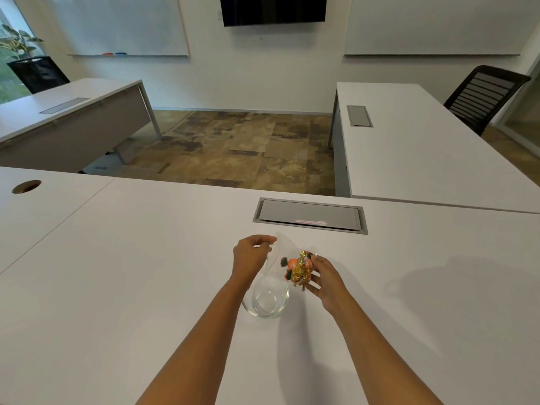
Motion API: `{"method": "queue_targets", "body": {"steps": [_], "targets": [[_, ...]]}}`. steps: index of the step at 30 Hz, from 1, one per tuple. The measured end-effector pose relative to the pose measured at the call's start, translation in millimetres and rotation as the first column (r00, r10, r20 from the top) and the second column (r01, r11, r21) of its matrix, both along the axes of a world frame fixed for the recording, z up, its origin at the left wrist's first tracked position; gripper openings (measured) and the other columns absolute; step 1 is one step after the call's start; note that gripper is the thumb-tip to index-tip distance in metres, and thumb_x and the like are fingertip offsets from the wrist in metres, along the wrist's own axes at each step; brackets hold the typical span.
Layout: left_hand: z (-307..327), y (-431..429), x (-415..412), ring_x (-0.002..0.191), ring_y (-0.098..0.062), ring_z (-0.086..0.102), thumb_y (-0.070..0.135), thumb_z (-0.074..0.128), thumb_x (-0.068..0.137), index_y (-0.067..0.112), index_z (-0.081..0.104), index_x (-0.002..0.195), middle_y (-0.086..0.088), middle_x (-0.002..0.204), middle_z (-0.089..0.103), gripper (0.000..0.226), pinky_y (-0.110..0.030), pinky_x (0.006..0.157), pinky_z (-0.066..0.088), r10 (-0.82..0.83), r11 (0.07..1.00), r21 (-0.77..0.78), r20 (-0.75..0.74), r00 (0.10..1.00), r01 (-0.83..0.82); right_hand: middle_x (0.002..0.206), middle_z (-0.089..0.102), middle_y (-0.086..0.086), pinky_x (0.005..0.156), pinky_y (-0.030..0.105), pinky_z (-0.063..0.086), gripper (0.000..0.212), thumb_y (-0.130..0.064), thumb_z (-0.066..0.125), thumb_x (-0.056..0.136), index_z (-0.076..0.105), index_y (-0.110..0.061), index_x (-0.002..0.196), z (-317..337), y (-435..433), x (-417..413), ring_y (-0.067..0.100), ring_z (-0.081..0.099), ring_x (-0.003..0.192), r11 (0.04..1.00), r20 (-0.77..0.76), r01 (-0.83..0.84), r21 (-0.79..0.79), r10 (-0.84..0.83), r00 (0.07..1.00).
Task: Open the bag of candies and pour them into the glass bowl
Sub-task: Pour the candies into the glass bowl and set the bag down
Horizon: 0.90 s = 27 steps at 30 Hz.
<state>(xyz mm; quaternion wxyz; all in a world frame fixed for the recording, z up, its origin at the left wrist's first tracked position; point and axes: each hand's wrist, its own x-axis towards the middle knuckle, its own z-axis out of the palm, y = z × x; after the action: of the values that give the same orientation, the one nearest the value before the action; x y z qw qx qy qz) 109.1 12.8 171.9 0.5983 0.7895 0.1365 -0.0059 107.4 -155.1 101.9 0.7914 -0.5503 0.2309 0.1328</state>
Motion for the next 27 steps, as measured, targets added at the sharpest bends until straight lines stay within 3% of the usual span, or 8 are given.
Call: {"method": "queue_targets", "body": {"steps": [5,12,15,18,21,23,25,27], "targets": [[-24,10,-13,0.099,-0.027,0.066,0.030,0.059,0.088,0.010,0.070,0.097,-0.010,0.103,0.072,0.025,-0.044,0.094,0.054,0.045,0.996,-0.074,-0.122,0.992,-0.054,0.104,0.064,0.005,0.063,0.027,0.054,0.010,-0.025,0.053,0.093,0.062,-0.023,0.093,-1,6,-1,0.019,0.063,0.088,0.982,0.042,-0.009,-0.191,0.018,0.999],[-54,25,-18,0.095,-0.028,0.063,0.022,0.066,0.084,0.003,0.071,0.102,-0.017,0.110,0.070,0.026,-0.048,0.096,0.053,0.191,0.966,-0.124,-0.239,0.952,-0.225,0.104,0.070,0.011,0.069,0.026,0.058,0.018,-0.023,0.057,0.090,0.069,-0.013,0.100,-6,21,-3,0.023,0.067,0.092,0.899,0.188,-0.026,-0.438,0.120,0.975],[-63,28,-17,0.096,-0.029,0.064,0.021,0.067,0.083,0.001,0.070,0.104,-0.013,0.104,0.069,0.028,-0.043,0.092,0.055,0.216,0.951,-0.158,-0.283,0.935,-0.267,0.098,0.073,0.007,0.073,0.032,0.060,0.019,-0.027,0.059,0.089,0.071,-0.015,0.098,-7,28,-2,0.023,0.068,0.090,0.815,0.228,0.013,-0.580,0.147,0.962],[-73,31,-15,0.089,-0.027,0.062,0.019,0.068,0.083,-0.001,0.070,0.102,-0.013,0.098,0.067,0.027,-0.040,0.087,0.056,0.229,0.933,-0.195,-0.324,0.918,-0.302,0.093,0.074,0.001,0.062,0.027,0.057,0.019,-0.031,0.062,0.087,0.073,-0.018,0.095,-6,33,-4,0.019,0.068,0.084,0.708,0.266,0.063,-0.703,0.180,0.947],[-82,33,-16,0.086,-0.028,0.062,0.017,0.069,0.082,-0.001,0.070,0.096,-0.016,0.096,0.067,0.022,-0.042,0.092,0.055,0.237,0.919,-0.219,-0.359,0.903,-0.328,0.096,0.074,0.000,0.071,0.034,0.061,0.020,-0.033,0.062,0.086,0.073,-0.019,0.096,-5,38,-9,0.015,0.067,0.081,0.601,0.317,0.115,-0.791,0.243,0.917],[-85,32,-17,0.084,-0.028,0.062,0.016,0.067,0.083,0.001,0.070,0.087,-0.016,0.093,0.068,0.015,-0.044,0.094,0.054,0.240,0.918,-0.215,-0.366,0.899,-0.333,0.095,0.074,-0.002,0.068,0.025,0.058,0.019,-0.033,0.063,0.086,0.073,-0.020,0.095,-3,41,-12,0.011,0.066,0.078,0.521,0.350,0.151,-0.840,0.309,0.884],[-87,31,-15,0.081,-0.028,0.061,0.014,0.067,0.083,0.008,0.067,0.071,-0.016,0.088,0.067,0.013,-0.045,0.096,0.053,0.252,0.917,-0.204,-0.369,0.894,-0.343,0.094,0.074,-0.003,0.063,0.009,0.046,0.017,-0.032,0.063,0.086,0.074,-0.021,0.093,0,44,-14,0.010,0.065,0.077,0.457,0.381,0.191,-0.869,0.370,0.848],[-88,30,-12,0.082,-0.029,0.061,0.012,0.066,0.082,0.008,0.067,0.067,-0.017,0.086,0.066,0.016,-0.045,0.097,0.052,0.264,0.915,-0.194,-0.380,0.886,-0.355,0.093,0.074,-0.004,0.062,0.003,0.038,0.016,-0.030,0.063,0.086,0.074,-0.020,0.092,3,46,-15,0.011,0.066,0.077,0.426,0.403,0.218,-0.878,0.412,0.817]]}}
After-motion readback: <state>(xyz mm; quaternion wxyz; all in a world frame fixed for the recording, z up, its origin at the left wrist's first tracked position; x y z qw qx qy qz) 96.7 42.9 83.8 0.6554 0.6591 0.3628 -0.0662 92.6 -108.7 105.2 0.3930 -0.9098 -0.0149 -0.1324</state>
